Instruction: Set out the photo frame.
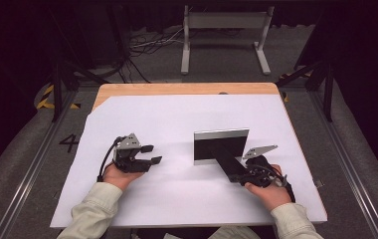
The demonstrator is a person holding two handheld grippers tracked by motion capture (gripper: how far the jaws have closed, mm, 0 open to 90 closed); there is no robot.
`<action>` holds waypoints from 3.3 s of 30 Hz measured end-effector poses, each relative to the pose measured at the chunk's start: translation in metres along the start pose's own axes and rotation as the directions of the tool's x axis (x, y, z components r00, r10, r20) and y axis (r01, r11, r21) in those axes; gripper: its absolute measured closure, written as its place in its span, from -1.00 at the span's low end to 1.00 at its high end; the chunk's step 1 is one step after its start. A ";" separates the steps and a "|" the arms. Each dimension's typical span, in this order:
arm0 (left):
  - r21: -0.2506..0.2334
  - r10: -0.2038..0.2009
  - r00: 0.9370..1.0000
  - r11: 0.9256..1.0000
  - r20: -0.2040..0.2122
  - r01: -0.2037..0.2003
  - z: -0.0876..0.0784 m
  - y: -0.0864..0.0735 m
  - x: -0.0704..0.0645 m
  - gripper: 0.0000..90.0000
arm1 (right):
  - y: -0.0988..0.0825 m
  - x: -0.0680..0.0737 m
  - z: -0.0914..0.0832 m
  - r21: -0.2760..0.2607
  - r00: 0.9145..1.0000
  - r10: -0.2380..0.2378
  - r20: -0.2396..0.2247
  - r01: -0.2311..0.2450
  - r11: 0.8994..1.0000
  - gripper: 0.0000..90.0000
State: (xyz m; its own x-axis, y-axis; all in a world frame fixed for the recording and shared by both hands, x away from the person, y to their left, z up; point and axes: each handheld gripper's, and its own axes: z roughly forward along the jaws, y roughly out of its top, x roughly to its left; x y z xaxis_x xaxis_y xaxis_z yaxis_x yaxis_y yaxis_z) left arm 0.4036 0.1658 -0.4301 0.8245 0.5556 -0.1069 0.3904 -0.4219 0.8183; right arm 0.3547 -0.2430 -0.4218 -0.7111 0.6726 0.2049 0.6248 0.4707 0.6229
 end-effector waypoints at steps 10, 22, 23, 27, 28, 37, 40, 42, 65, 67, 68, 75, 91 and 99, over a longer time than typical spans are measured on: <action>-0.001 0.008 1.000 1.000 0.008 -0.008 0.003 0.003 0.000 -0.05 | -0.006 0.005 0.007 0.055 0.998 -0.056 0.040 0.054 0.997 0.59; 0.000 0.011 1.000 1.000 0.020 -0.011 0.008 0.006 -0.001 -0.06 | -0.008 0.009 0.004 0.049 0.997 -0.053 0.060 0.050 0.998 0.41; 0.000 0.013 1.000 1.000 0.021 -0.013 0.008 0.006 -0.001 -0.06 | -0.009 0.009 0.003 0.045 0.997 -0.049 0.059 0.046 0.998 0.39; 0.000 0.017 1.000 1.000 0.019 -0.017 0.009 0.007 -0.002 -0.06 | -0.010 0.009 -0.003 0.032 0.997 -0.046 0.057 0.044 0.999 0.34; 0.001 0.015 1.000 1.000 0.021 -0.015 0.009 0.007 -0.002 -0.06 | -0.011 0.009 -0.004 0.030 0.997 -0.045 0.057 0.043 0.999 0.33; 0.000 0.022 0.999 1.000 0.032 -0.022 0.012 0.010 -0.003 -0.06 | -0.012 0.009 -0.012 0.006 0.997 -0.041 0.062 0.041 0.999 0.28; 0.002 0.024 0.999 1.000 0.034 -0.024 0.013 0.011 -0.003 -0.06 | -0.011 0.009 -0.021 -0.025 0.997 -0.048 0.065 0.050 0.998 0.27; -0.003 0.027 0.999 1.000 0.034 -0.027 0.014 0.012 -0.004 -0.06 | -0.011 0.009 -0.025 -0.042 0.994 -0.074 0.075 0.078 0.996 0.28; 0.046 0.015 0.999 0.999 0.045 -0.017 0.021 0.021 -0.014 0.24 | -0.017 -0.010 -0.077 -0.187 0.981 -0.096 0.167 0.127 0.974 0.28; 0.053 0.015 0.999 0.998 0.047 -0.018 0.022 0.022 -0.015 0.24 | -0.017 -0.011 -0.079 -0.186 0.979 -0.101 0.177 0.134 0.973 0.31; 0.052 0.010 0.999 0.999 0.044 -0.012 0.022 0.022 -0.016 0.24 | -0.017 -0.012 -0.080 -0.184 0.977 -0.103 0.186 0.137 0.973 0.32; 0.059 0.010 0.999 0.998 0.050 -0.013 0.026 0.022 -0.018 0.33 | -0.020 -0.020 -0.080 -0.174 0.972 -0.094 0.214 0.133 0.976 0.37; 0.080 0.041 0.997 0.996 0.065 -0.046 0.052 0.034 -0.034 0.94 | -0.029 -0.035 -0.080 -0.149 0.962 -0.110 0.252 0.151 0.977 0.71; 0.088 0.052 0.997 0.994 0.065 -0.057 0.067 0.037 -0.039 1.00 | -0.034 -0.041 -0.081 -0.130 0.952 -0.125 0.280 0.167 0.977 0.83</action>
State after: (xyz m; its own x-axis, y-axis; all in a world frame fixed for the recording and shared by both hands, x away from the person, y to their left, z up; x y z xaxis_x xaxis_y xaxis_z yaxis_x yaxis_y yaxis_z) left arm 0.4130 0.0806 -0.4332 0.8683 0.4857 -0.1007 0.3771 -0.5147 0.7700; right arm 0.3365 -0.3331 -0.3902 -0.6648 0.7411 -0.0939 0.4503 0.4978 0.7413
